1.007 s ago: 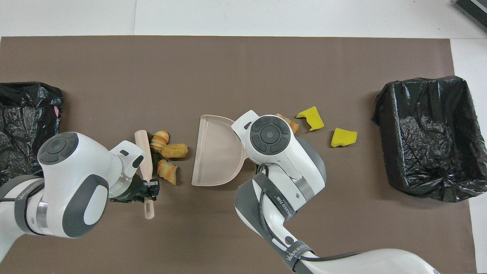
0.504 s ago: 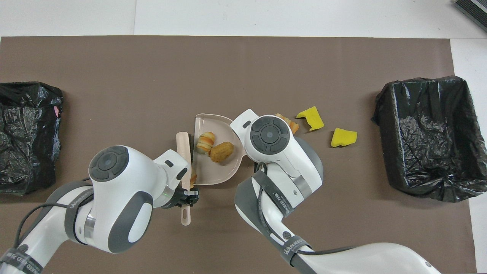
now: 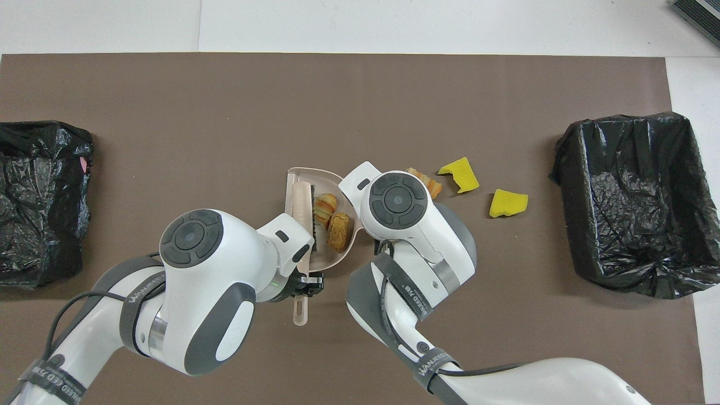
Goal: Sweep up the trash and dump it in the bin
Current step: 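Sweep the bread chunks into the dustpan with the left gripper's brush, then carry the loaded dustpan with the right gripper toward the nearby bin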
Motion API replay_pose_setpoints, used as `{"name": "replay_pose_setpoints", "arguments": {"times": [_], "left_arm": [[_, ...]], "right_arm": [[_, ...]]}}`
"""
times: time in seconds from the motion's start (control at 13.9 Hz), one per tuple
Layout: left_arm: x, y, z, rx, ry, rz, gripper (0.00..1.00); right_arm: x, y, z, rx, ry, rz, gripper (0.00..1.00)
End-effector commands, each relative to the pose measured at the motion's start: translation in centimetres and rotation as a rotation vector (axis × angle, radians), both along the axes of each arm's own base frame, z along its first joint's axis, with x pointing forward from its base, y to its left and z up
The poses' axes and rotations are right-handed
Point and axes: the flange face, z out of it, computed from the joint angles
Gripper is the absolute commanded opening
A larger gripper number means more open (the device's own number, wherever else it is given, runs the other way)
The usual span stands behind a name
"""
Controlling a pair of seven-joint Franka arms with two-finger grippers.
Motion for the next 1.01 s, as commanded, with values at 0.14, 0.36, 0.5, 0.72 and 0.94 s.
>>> {"name": "replay_pose_setpoints", "arguments": {"times": [0.14, 0.36, 0.5, 0.72, 0.94], "left_arm": [[1.9, 3.3, 2.3, -0.009, 0.039, 0.072, 0.00], [0.4, 6.6, 2.0, 0.107, 0.149, 0.035, 0.00], [-1.4, 8.1, 1.3, 0.195, 0.168, 0.050, 0.00], [-4.4, 9.6, 0.0, 0.227, 0.187, 0.084, 0.00], [-6.8, 9.4, -0.9, 0.218, 0.132, 0.119, 0.00]], "right_arm": [[0.6, -0.3, 0.4, 0.021, -0.014, 0.008, 0.00], [0.2, -0.4, 1.5, 0.007, -0.012, 0.000, 0.00], [0.6, -1.9, 3.8, 0.008, -0.027, -0.012, 0.00], [1.9, -4.4, 5.4, 0.016, -0.048, 0.007, 0.00], [2.7, -8.4, 7.6, 0.003, -0.037, 0.036, 0.00]]}}
